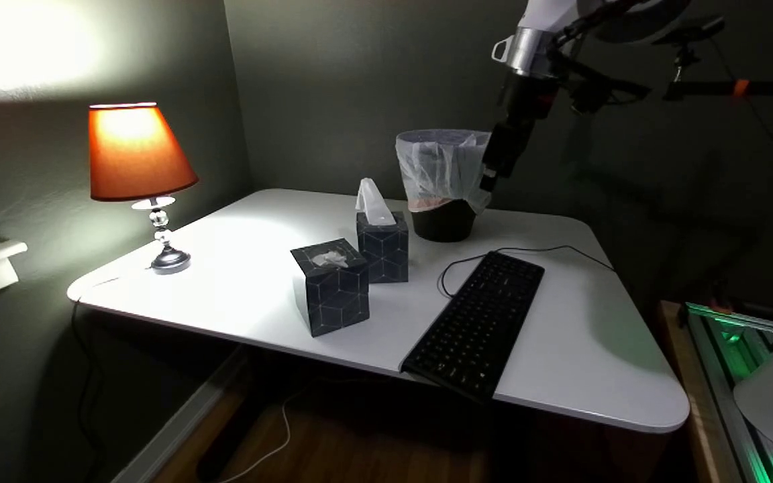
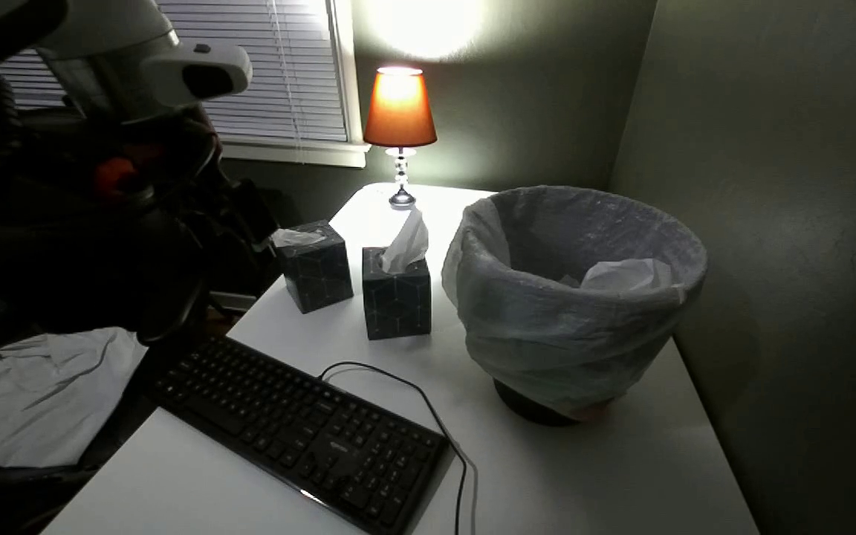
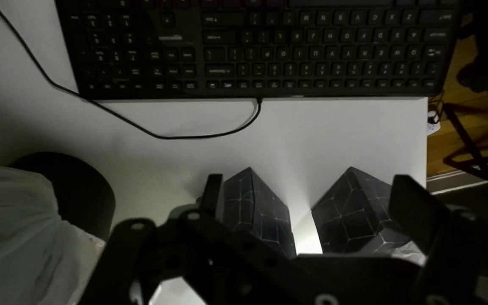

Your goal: Put the left box on the right box

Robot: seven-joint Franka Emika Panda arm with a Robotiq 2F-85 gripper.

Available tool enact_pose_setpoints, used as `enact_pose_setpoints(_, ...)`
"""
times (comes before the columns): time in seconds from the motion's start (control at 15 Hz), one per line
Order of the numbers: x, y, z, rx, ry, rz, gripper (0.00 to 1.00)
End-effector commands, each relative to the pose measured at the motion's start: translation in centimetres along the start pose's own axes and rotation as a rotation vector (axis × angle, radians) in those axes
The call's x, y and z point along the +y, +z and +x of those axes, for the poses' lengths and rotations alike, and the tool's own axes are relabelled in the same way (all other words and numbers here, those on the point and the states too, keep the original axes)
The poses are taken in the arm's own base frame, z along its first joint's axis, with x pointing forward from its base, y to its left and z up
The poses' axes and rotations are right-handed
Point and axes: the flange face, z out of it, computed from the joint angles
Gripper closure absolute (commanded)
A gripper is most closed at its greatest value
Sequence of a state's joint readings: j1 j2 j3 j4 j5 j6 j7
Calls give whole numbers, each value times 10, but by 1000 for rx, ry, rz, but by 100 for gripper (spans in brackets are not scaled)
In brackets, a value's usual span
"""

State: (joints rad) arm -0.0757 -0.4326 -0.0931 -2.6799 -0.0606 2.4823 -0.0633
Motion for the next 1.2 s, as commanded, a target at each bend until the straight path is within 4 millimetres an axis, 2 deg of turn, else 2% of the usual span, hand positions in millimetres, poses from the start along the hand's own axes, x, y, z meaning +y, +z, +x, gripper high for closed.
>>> enact_pose_setpoints(0.0,-25,26,33,-44,55,6,0)
enact_pose_setpoints(0.33,-47,41,74,-20,153,-11,0)
enact_pose_setpoints(0.53,-54,46,91,-25,169,-27,0)
enact_pose_setpoints(0.6,-48,37,79,-15,153,-11,0)
enact_pose_setpoints(0.93,-51,45,90,-21,157,-16,0)
enact_pose_setpoints(1.13,-42,46,98,88,307,65,0)
